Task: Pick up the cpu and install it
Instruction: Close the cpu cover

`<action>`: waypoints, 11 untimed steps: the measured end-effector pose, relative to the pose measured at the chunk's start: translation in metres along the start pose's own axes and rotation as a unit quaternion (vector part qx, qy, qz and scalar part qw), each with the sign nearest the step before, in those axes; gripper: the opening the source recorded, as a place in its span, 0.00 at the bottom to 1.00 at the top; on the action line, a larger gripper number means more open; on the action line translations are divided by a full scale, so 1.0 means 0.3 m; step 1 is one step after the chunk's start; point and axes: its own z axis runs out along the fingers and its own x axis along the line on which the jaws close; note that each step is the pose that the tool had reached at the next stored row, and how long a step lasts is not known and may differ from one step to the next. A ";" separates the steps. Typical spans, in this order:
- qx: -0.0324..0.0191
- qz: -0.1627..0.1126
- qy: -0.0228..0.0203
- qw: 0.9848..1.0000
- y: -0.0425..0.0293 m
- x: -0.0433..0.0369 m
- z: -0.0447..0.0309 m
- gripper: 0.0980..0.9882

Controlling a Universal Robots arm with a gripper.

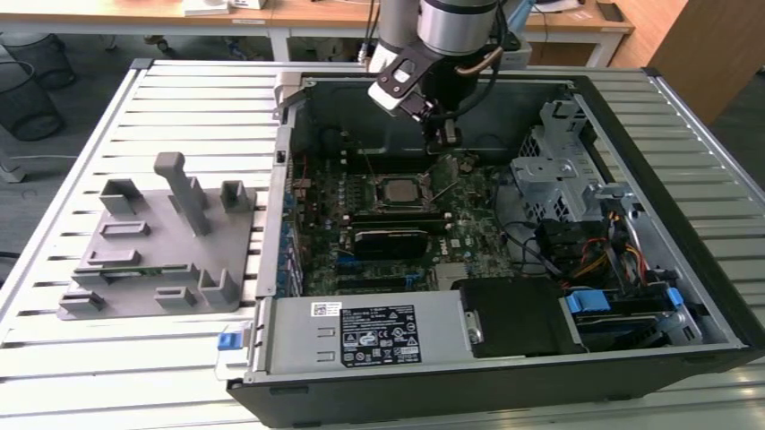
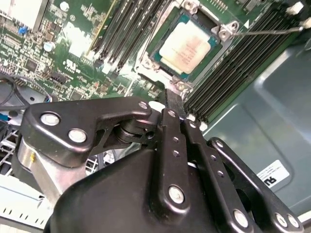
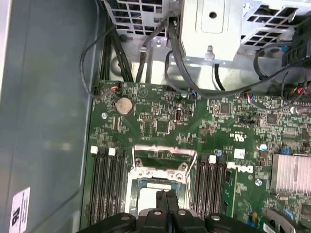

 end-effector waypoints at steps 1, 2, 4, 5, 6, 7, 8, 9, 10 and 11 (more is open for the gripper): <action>0.000 0.000 0.000 1.000 0.004 0.000 0.000 0.01; 0.000 0.000 0.000 1.000 0.009 0.000 0.001 0.01; 0.000 -0.001 0.000 1.000 0.017 -0.001 0.001 0.01; 0.000 -0.001 0.000 1.000 0.020 -0.001 0.001 0.01; 0.000 -0.002 0.000 1.000 0.022 -0.001 0.002 0.01; 0.000 -0.002 0.000 1.000 0.025 -0.001 0.002 0.01; 0.000 -0.003 0.000 1.000 0.028 -0.002 0.002 0.01; 0.000 -0.003 0.000 1.000 0.030 -0.002 0.003 0.01; 0.000 -0.004 0.000 1.000 0.034 -0.002 0.003 0.01; 0.000 -0.004 0.000 1.000 0.037 -0.002 0.004 0.01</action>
